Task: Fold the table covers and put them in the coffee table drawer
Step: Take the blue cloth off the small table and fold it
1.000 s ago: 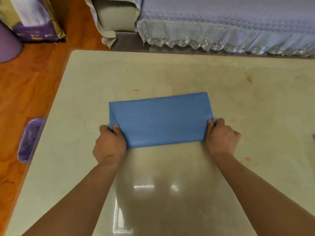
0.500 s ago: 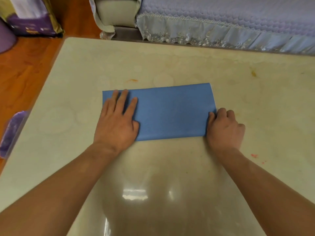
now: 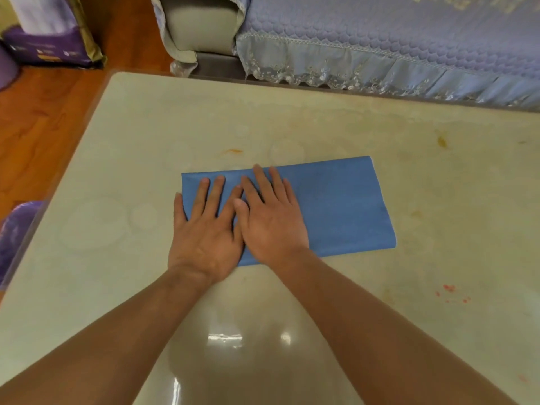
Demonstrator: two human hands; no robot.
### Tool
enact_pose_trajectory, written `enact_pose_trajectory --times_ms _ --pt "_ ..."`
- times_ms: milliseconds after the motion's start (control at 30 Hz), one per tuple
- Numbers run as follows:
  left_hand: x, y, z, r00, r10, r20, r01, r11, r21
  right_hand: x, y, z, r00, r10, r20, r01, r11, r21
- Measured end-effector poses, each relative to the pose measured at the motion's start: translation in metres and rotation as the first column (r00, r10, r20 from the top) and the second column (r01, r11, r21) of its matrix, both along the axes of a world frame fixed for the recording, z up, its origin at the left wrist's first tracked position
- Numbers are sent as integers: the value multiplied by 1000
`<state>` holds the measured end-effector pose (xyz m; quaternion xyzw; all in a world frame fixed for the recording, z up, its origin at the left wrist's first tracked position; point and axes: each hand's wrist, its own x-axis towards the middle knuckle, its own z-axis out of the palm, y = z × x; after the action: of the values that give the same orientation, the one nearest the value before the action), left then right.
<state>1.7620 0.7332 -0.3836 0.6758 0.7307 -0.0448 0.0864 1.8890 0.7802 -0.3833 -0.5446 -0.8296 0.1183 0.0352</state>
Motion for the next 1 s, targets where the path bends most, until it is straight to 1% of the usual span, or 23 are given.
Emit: enact_pose_trajectory --times_ms 100,233,267,333,467,500,567,633,667,733,767,800,867,933,1000 --pt "0 0 -1 999 9 31 -10 1000 30 44 3 -5 997 -5 74 3 1000 20" --pt "2 -1 1 999 10 33 -12 999 41 142 22 -1 968 -171 181 176 984 -10" --pt "2 -2 1 1000 9 26 -10 999 34 160 26 0 959 -210 191 218 976 -21" --pt "4 -2 2 1000 1 7 -2 1000 10 180 32 0 953 -241 186 253 966 -48" --pt "13 16 19 999 7 -44 -7 1000 15 179 31 2 947 -234 222 256 964 -74" --pt "16 22 22 998 -6 -59 9 999 41 176 30 5 937 -252 241 270 962 -48" --pt "16 28 20 996 -45 -80 51 995 83 162 34 13 922 -282 264 277 959 58" --pt "15 29 13 997 -54 -55 59 995 85 131 39 20 941 -257 221 231 963 137" --pt "15 30 9 998 -54 -41 57 995 81 109 38 20 967 -175 188 146 977 155" --pt "15 27 4 998 -61 -31 63 995 75 60 28 13 985 78 154 -95 990 109" --pt "13 27 3 998 -64 -21 66 995 81 41 23 8 977 159 139 -169 984 62" --pt "11 27 2 998 -64 1 64 994 91 34 23 4 974 184 131 -189 982 26" --pt "3 27 1 996 -70 54 64 993 97 51 30 0 983 126 133 -126 992 -10" --pt "-8 24 0 996 -78 32 74 993 97 92 40 -4 988 29 154 -27 1000 -11" --pt "-14 21 1 999 -13 30 11 996 89 123 45 -2 982 -24 185 30 999 -26"
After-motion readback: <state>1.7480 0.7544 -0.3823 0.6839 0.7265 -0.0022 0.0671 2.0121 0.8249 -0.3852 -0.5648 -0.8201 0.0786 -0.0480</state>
